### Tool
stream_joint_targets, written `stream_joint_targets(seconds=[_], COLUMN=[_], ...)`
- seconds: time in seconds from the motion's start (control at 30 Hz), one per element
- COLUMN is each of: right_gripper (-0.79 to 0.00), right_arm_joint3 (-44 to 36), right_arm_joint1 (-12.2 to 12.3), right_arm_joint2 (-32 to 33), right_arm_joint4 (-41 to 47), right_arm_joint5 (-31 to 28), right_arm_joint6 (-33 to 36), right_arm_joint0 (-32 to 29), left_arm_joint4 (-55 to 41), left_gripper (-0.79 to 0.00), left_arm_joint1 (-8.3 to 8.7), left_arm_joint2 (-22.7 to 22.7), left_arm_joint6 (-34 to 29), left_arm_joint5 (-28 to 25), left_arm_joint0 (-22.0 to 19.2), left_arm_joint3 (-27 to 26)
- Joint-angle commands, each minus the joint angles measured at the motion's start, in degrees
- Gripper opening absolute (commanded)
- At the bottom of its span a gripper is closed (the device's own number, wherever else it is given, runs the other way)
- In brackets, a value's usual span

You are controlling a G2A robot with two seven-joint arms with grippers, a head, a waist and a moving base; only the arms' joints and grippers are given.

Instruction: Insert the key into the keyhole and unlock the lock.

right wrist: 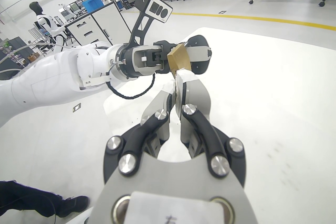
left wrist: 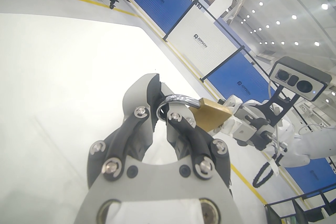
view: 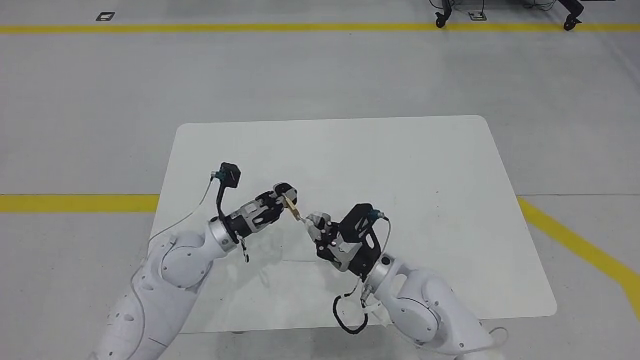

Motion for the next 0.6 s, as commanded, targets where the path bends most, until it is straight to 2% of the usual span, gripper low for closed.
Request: stream_joint_targets(seconds=[0.0,0.43,0.57], right_gripper=[-0.785,-0.785,-0.785], right_arm_joint3=[-0.13,-0.92,-1.25], right_arm_joint1=[0.0,-0.15,-0.22], right_arm_joint2=[0.02,-0.7,-0.92], right_arm_joint4=[-0.26,-2.16,-3.02], right_arm_joint5=[0.46,2.73,3.64], right_arm_joint6=[0.1,0.21,-0.33], right_arm_joint0=[-0.14,-0.74,-0.96], left_arm_joint4=[0.7,6.23,9.24], left_gripper=[-0.785,-0.785,-0.785], left_arm_joint1=[0.03,0.21,0.29], left_arm_joint2=[-0.09,-0.96,-1.32], left_arm_joint6=[0.33,3.39,4.58], left_arm_joint5=[0.22,2.87,5.07], left_arm_joint0=[0.27,2.32,3.15], left_arm_joint3=[-0.41,-3.65,-5.27])
